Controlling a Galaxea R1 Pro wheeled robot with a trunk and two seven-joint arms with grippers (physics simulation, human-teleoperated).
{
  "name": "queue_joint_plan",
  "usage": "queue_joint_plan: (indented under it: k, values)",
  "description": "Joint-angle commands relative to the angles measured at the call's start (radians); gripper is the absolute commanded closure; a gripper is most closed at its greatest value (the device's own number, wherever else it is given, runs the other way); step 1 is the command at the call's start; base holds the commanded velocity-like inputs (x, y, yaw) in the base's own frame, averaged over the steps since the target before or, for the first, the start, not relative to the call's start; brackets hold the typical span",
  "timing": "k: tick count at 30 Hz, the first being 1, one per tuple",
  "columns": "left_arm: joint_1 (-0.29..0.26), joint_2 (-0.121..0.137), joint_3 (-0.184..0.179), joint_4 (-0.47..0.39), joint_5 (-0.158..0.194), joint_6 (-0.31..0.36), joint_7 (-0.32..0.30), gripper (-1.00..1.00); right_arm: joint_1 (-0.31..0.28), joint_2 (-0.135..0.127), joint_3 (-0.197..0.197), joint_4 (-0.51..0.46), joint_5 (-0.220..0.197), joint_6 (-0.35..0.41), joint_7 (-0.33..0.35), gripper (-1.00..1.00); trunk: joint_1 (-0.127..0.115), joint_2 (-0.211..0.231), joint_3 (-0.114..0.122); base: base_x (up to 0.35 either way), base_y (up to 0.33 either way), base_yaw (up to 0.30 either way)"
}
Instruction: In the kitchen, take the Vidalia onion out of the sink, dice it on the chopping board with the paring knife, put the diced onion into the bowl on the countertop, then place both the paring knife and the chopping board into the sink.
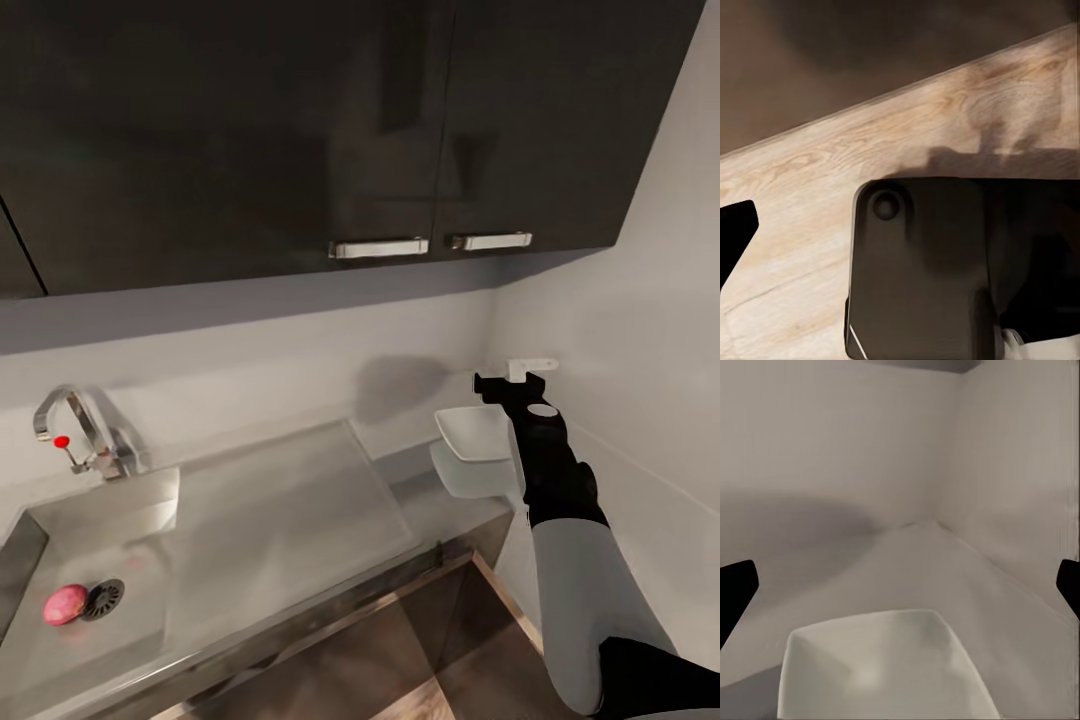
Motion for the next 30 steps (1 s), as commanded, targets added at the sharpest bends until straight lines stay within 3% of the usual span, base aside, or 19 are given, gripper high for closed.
queue_joint_plan:
  k: [1, 11, 30]
  values:
    - [0.000, 0.000, 0.000, -0.002, 0.002, -0.001, 0.000, -1.00, -0.001, 0.001, -0.003, -0.001, 0.010, 0.004, 0.006, -1.00, 0.001, -0.002, -0.001, 0.009, -0.003, -0.197]
    - [0.000, 0.000, 0.000, -0.002, 0.002, -0.001, 0.000, -1.00, -0.001, 0.001, -0.003, -0.010, 0.010, 0.006, 0.006, -1.00, 0.001, -0.002, 0.006, 0.064, -0.001, -0.136]
    - [0.000, 0.000, 0.000, -0.002, 0.002, -0.001, 0.000, -1.00, -0.001, 0.001, -0.002, -0.011, 0.012, 0.006, 0.006, -1.00, 0.001, -0.002, 0.007, 0.228, 0.000, -0.004]
